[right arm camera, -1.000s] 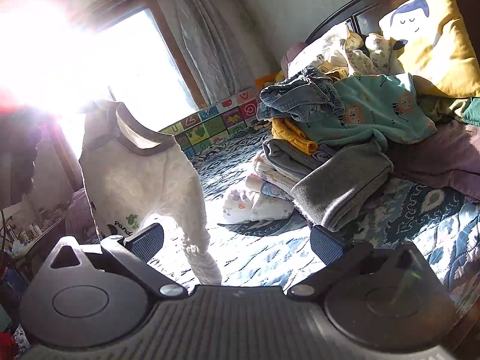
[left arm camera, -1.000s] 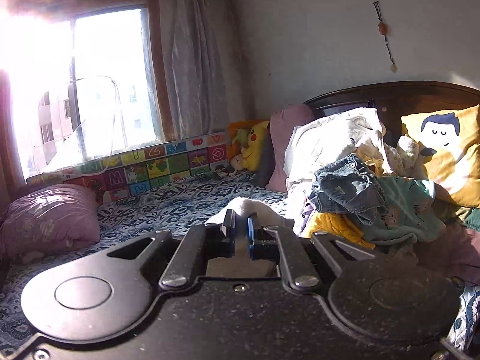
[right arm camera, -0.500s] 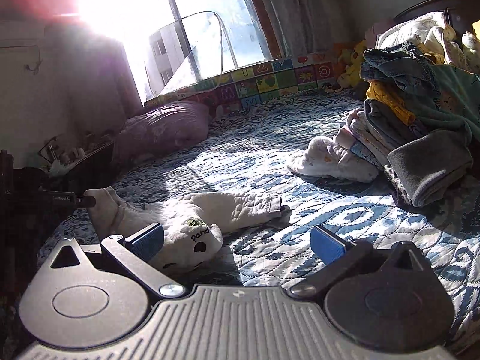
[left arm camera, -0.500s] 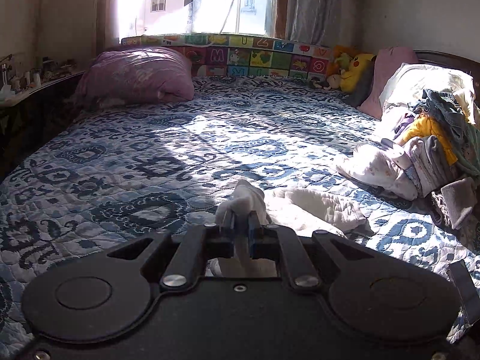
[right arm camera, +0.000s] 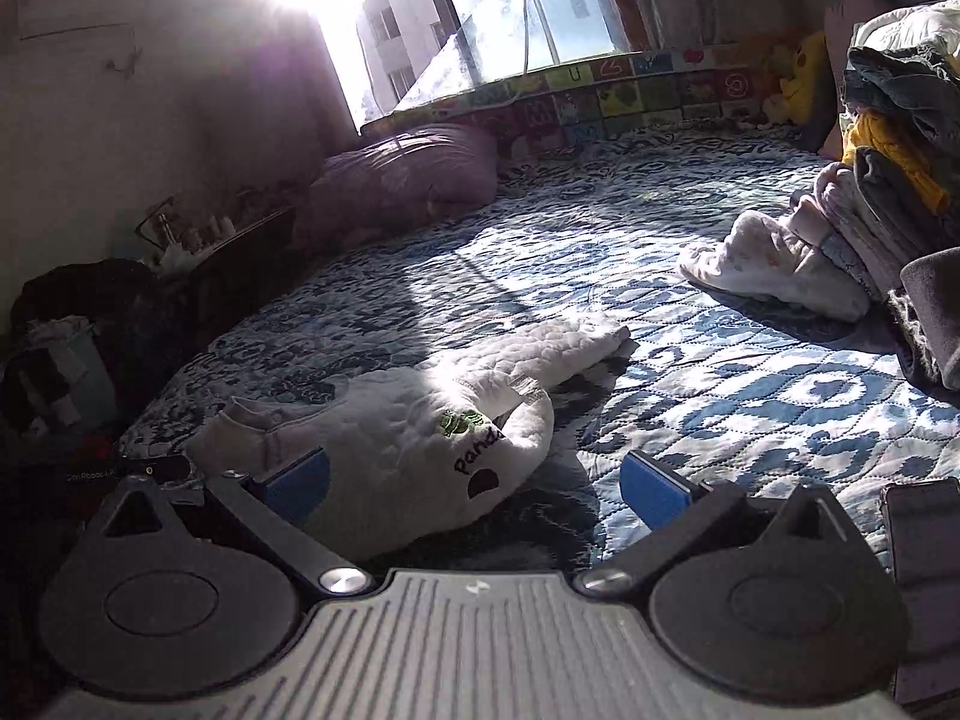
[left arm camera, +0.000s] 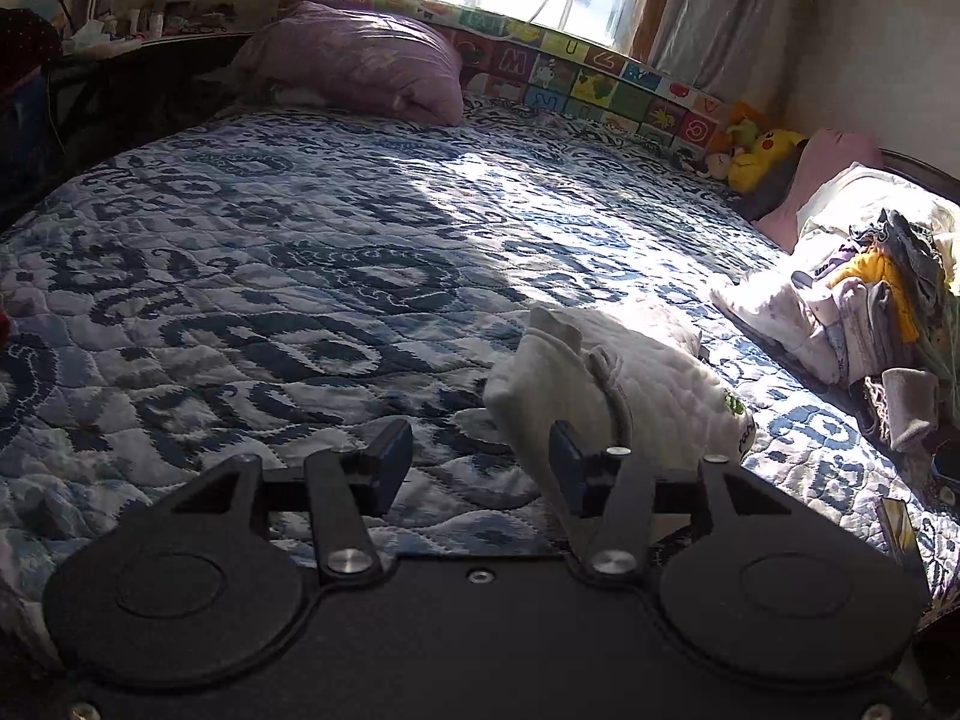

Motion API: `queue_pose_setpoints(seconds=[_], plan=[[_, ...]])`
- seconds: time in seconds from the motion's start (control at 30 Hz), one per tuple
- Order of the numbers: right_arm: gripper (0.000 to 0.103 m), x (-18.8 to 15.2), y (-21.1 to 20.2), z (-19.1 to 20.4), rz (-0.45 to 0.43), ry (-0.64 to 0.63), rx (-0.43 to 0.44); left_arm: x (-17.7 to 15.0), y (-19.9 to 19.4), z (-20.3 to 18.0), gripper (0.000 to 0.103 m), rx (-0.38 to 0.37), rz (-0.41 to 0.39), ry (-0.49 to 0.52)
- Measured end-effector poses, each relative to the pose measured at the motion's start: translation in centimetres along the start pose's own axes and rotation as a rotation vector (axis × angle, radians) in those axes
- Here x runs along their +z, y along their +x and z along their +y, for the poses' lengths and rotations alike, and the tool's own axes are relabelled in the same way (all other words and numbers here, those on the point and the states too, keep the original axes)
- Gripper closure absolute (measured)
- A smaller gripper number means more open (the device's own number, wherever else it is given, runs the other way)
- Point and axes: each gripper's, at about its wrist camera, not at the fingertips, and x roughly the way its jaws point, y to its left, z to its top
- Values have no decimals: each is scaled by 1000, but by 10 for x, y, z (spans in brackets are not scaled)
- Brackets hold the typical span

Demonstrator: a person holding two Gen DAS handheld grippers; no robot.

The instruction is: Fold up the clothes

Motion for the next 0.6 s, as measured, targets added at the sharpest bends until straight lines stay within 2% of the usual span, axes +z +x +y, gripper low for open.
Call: queue_pose_setpoints(seconds=[0.1, 0.27, 0.33, 0.53, 0.6], plan=[[14, 8, 18, 9, 28, -55, 30, -5, -6, 9, 45, -75, 14, -85], [15, 22, 62, 22, 94, -132, 39, -8, -2, 16, 35, -175, 49, -198], [15, 26, 81, 26, 125, -155, 42, -10, 5, 18, 35, -200, 70, -235], [15, 33, 132, 36, 189, -213, -10, -16, 28, 18, 34, -243, 125, -251], [15, 35, 142, 38, 199, -217, -1, -18, 36, 17, 34, -254, 135, -249]])
